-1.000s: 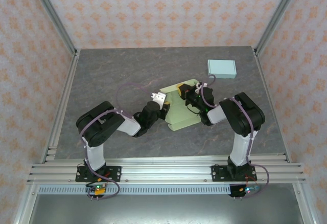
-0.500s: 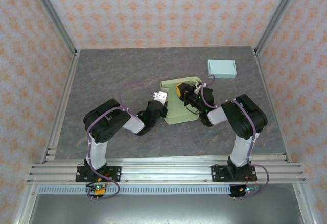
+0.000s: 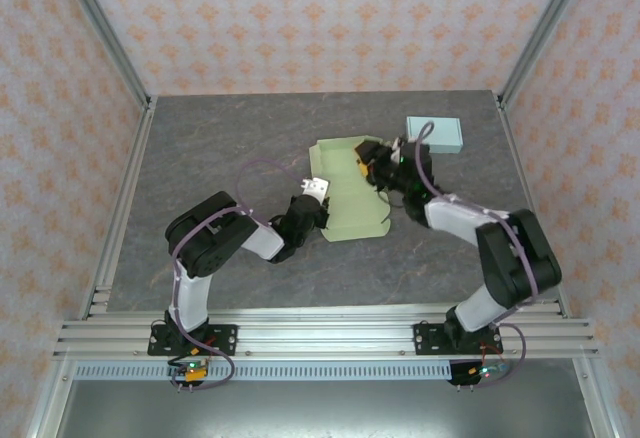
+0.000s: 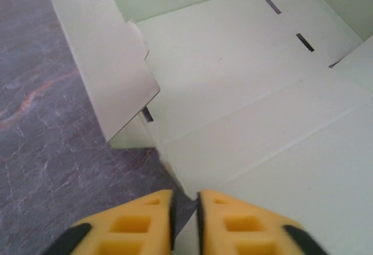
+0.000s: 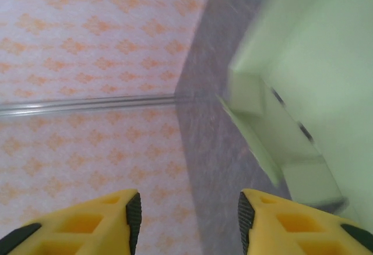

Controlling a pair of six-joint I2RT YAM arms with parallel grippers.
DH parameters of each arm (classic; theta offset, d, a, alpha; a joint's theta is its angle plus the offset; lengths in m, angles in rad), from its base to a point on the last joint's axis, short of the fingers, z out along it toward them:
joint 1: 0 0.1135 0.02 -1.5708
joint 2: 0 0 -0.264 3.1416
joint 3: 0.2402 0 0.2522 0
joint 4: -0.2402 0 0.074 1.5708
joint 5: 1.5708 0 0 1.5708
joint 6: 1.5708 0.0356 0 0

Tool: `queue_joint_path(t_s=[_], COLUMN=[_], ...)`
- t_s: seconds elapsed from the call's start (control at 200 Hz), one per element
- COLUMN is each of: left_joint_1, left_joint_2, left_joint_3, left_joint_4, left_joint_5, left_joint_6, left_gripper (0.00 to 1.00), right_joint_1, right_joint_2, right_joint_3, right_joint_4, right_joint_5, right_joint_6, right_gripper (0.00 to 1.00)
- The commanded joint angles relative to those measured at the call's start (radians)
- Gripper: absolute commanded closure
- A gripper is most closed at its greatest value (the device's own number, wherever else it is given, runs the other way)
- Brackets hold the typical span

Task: Fold the paper box

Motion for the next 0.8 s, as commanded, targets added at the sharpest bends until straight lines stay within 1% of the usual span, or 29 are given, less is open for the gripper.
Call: queue_joint_path(t_s=[0.0, 0.03, 0.065, 0.13, 0.18, 0.21, 0.265, 0.345, 0.365, 0.38, 0.4, 0.485, 0.531, 0.536, 0.541, 0.551, 0.576, 0.681, 0.796], left_joint_1=[0.035, 0.044, 0.058, 0.092, 0.116, 0.129, 0.152, 0.192, 0.201, 0.207, 0.214, 0.225, 0.23, 0.231, 0.232, 0.234, 0.239, 0.26, 0.268], left_joint_2=[-0.169, -0.208, -0.252, -0.32, -0.361, -0.378, -0.403, -0.438, -0.447, -0.453, -0.462, -0.494, -0.509, -0.511, -0.513, -0.517, -0.526, -0.558, -0.591], left_joint_3=[-0.037, -0.044, -0.049, -0.058, -0.063, -0.067, -0.067, -0.063, -0.06, -0.057, -0.05, -0.018, -0.009, -0.008, -0.008, -0.008, -0.008, -0.022, -0.057], left_joint_4=[-0.057, -0.086, -0.121, -0.176, -0.201, -0.212, -0.239, -0.294, -0.313, -0.331, -0.357, -0.461, -0.5, -0.504, -0.506, -0.513, -0.527, -0.576, -0.604], left_joint_5=[0.017, 0.019, 0.019, 0.041, 0.059, 0.068, 0.075, 0.088, 0.093, 0.096, 0.099, 0.112, 0.114, 0.115, 0.117, 0.118, 0.126, 0.155, 0.157], left_joint_6=[-0.078, -0.096, -0.125, -0.172, -0.2, -0.208, -0.232, -0.28, -0.291, -0.299, -0.306, -0.303, -0.303, -0.304, -0.305, -0.306, -0.311, -0.337, -0.337], left_gripper=[0.73, 0.7, 0.68, 0.63, 0.62, 0.61, 0.59, 0.55, 0.54, 0.53, 0.52, 0.5, 0.49, 0.49, 0.49, 0.49, 0.48, 0.47, 0.47], right_joint_1=[-0.02, -0.022, -0.023, -0.024, -0.024, -0.024, -0.029, -0.041, -0.042, -0.043, -0.044, -0.051, -0.052, -0.052, -0.053, -0.053, -0.055, -0.066, -0.073], right_joint_2=[-0.065, -0.039, 0.01, 0.1, 0.172, 0.217, 0.299, 0.415, 0.444, 0.465, 0.492, 0.606, 0.649, 0.654, 0.657, 0.667, 0.686, 0.769, 0.863], right_joint_3=[0.244, 0.323, 0.41, 0.539, 0.616, 0.664, 0.75, 0.872, 0.902, 0.929, 0.962, 1.127, 1.184, 1.189, 1.193, 1.2, 1.224, 1.321, 1.432], right_joint_4=[-0.572, -0.67, -0.745, -0.846, -0.916, -0.963, -1.034, -1.117, -1.14, -1.161, -1.196, -1.354, -1.378, -1.379, -1.381, -1.388, -1.398, -1.429, -1.441], right_joint_5=[0.129, 0.165, 0.175, 0.188, 0.17, 0.186, 0.246, 0.282, 0.277, 0.269, 0.25, 0.162, 0.15, 0.15, 0.149, 0.144, 0.137, 0.101, 0.125], right_joint_6=[-0.538, -0.642, -0.776, -1.016, -1.214, -1.326, -1.477, -1.661, -1.715, -1.749, -1.791, -1.942, -1.982, -1.986, -1.991, -2.002, -2.028, -2.062, -2.054], right_gripper=[0.51, 0.51, 0.5, 0.5, 0.5, 0.5, 0.49, 0.48, 0.48, 0.4, 0.38, 0.37, 0.37, 0.36, 0.33, 0.29, 0.28, 0.28, 0.27])
